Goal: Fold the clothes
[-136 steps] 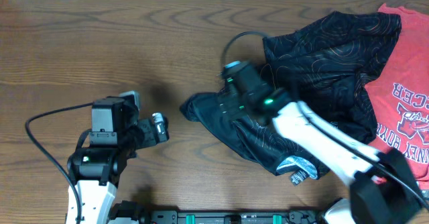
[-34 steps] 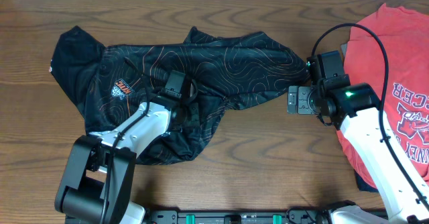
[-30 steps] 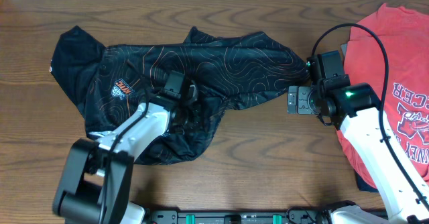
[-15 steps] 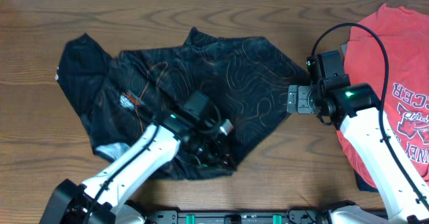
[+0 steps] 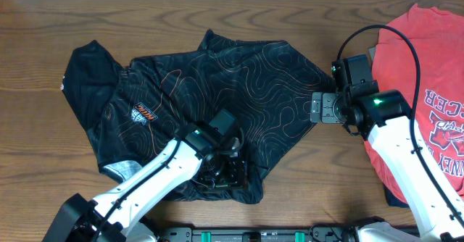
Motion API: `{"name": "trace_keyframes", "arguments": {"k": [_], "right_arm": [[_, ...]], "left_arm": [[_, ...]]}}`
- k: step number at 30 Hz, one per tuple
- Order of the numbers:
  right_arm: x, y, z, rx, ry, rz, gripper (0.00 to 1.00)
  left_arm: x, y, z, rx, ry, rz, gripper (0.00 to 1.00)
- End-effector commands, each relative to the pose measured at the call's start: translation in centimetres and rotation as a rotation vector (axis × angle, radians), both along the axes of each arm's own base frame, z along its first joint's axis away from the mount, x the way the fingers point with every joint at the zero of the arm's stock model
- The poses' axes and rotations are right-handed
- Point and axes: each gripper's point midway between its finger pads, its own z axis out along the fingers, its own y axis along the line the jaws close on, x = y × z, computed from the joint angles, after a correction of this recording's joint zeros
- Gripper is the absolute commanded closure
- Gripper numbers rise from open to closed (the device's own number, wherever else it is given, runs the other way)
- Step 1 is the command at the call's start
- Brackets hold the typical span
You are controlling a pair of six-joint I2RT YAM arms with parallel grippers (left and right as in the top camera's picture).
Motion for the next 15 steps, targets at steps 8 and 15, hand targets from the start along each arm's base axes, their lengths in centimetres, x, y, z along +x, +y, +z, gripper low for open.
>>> {"name": "trace_keyframes", "arguments": {"k": [8, 15], "right_arm": [[0.0, -0.3, 0.3, 0.006, -0.007, -0.021, 0.01], [-0.1, -0.3, 0.2, 0.004, 0.000, -0.021, 0.01]], "left_arm": [[7.6, 9.9, -1.9, 0.391, -0.183, 0.467, 0.18], [9.0, 14.2, -3.1, 0.449, -0.175, 0.653, 0.12]]}}
